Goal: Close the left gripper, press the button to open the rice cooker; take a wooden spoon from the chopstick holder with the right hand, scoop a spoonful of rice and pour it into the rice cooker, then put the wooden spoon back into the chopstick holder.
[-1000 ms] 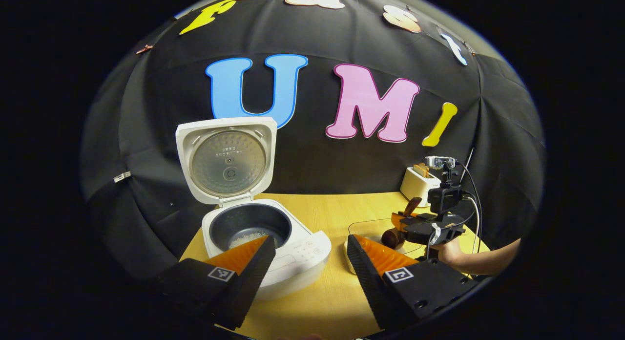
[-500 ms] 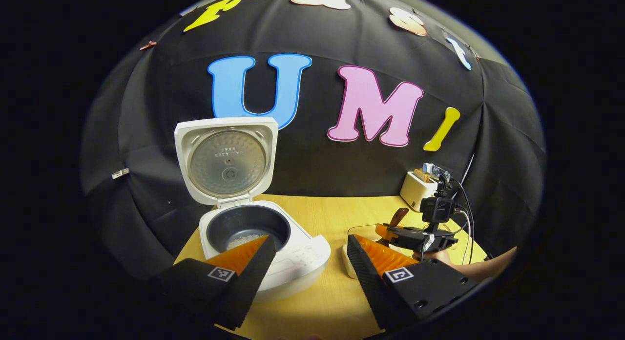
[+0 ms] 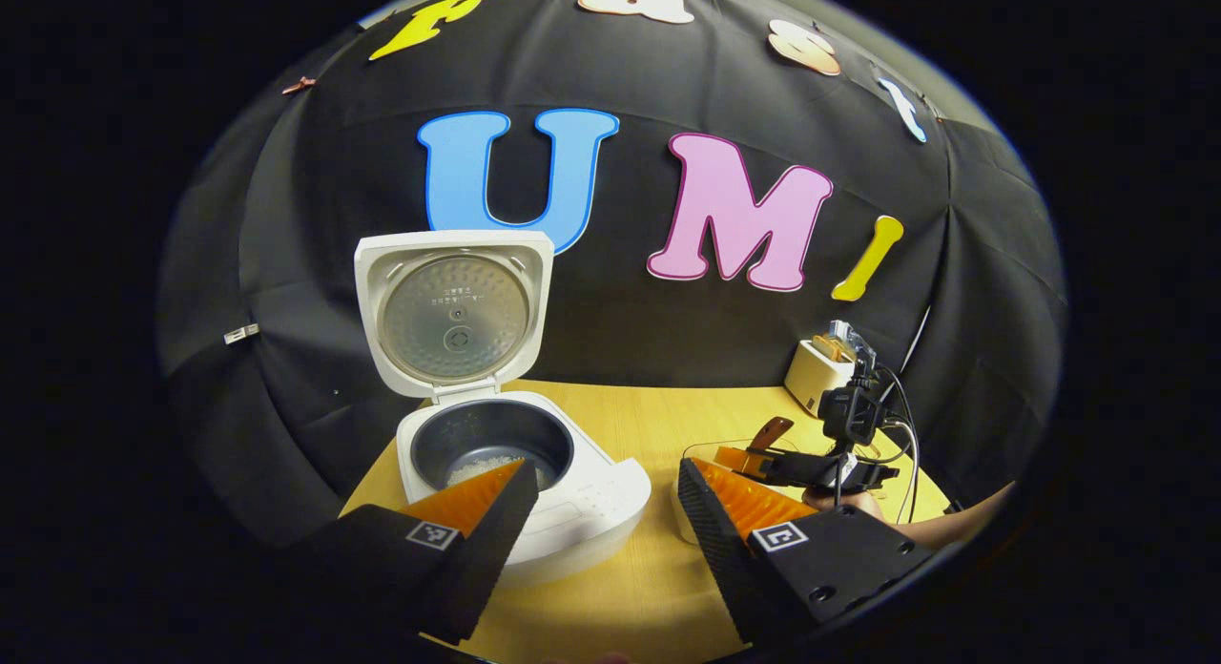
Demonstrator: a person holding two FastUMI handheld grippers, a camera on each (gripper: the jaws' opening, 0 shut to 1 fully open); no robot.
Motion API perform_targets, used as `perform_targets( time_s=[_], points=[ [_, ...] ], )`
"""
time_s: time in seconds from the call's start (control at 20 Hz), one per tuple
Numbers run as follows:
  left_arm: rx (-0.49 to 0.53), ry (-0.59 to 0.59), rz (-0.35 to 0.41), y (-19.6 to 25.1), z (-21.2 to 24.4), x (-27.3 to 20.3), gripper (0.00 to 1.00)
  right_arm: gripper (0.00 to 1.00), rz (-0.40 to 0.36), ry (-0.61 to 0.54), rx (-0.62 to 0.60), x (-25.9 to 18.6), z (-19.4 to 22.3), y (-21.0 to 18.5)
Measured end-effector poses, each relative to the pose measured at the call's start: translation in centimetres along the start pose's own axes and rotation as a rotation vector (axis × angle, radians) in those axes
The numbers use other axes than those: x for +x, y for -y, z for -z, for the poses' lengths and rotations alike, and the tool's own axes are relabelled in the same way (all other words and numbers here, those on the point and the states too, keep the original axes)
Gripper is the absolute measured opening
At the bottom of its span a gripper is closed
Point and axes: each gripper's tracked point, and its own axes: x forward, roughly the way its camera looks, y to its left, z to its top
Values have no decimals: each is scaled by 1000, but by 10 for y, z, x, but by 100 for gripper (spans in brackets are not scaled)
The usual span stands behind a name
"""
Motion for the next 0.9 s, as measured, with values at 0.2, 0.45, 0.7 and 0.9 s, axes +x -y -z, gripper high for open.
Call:
perform_targets(
  time_s=[0.2,0.45,0.7,0.9],
  points=[
    [3,7,-10,-3,-1,-6,96,17,22,11,133,-10,-12,19],
    [13,8,-14,-3,0,-8,96,17,26,22,179,-19,-21,27],
    [10,33,-27,-6,-10,-6,95,17,0,48,224,-28,-42,22],
    [12,38,-33,-6,-11,-7,95,17,-23,92,211,-38,-67,17]
  ],
)
